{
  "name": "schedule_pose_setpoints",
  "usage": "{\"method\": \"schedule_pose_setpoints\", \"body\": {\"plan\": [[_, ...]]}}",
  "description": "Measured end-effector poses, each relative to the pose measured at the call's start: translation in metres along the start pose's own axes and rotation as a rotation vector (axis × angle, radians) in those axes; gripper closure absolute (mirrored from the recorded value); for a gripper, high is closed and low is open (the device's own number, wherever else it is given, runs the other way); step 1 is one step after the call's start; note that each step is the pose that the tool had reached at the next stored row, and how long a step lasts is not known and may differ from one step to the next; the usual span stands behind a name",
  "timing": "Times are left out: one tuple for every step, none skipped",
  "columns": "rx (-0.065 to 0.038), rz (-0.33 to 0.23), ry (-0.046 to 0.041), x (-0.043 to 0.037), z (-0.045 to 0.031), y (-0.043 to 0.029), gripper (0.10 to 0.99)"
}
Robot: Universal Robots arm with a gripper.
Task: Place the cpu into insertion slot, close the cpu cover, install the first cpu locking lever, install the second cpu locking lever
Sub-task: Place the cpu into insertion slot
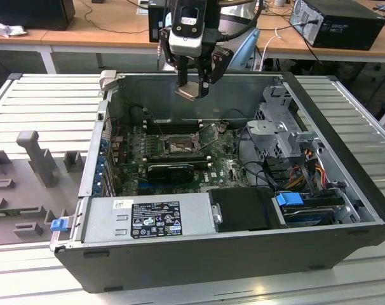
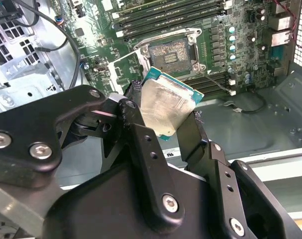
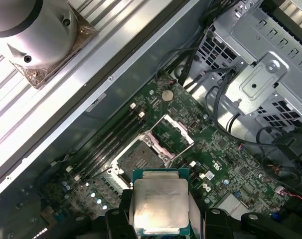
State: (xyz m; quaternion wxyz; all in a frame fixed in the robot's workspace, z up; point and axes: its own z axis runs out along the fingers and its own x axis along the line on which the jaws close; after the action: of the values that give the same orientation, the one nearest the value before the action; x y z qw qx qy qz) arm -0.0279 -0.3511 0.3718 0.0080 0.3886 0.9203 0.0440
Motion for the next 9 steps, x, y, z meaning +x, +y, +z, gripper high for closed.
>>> {"method": "schedule_pose_setpoints", "body": {"plan": [[0.000, 0.004, -0.0003, 0.0000, 0.0000, 0.0000, 0.557], [0.000, 0.007, -0.0007, 0.0000, 0.0000, 0.0000, 0.557], [0.000, 0.011, -0.0009, 0.0000, 0.0000, 0.0000, 0.557], [0.000, 0.015, -0.0013, 0.0000, 0.0000, 0.0000, 0.557], [0.000, 0.018, -0.0016, 0.0000, 0.0000, 0.0000, 0.557], [0.000, 0.022, -0.0019, 0.0000, 0.0000, 0.0000, 0.557], [-0.001, 0.026, -0.0023, 0.0000, 0.0000, 0.0000, 0.557], [-0.001, 0.029, -0.0025, 0.0000, 0.0000, 0.0000, 0.557], [-0.001, 0.032, -0.0028, 0.0000, 0.0000, 0.0000, 0.557]]}}
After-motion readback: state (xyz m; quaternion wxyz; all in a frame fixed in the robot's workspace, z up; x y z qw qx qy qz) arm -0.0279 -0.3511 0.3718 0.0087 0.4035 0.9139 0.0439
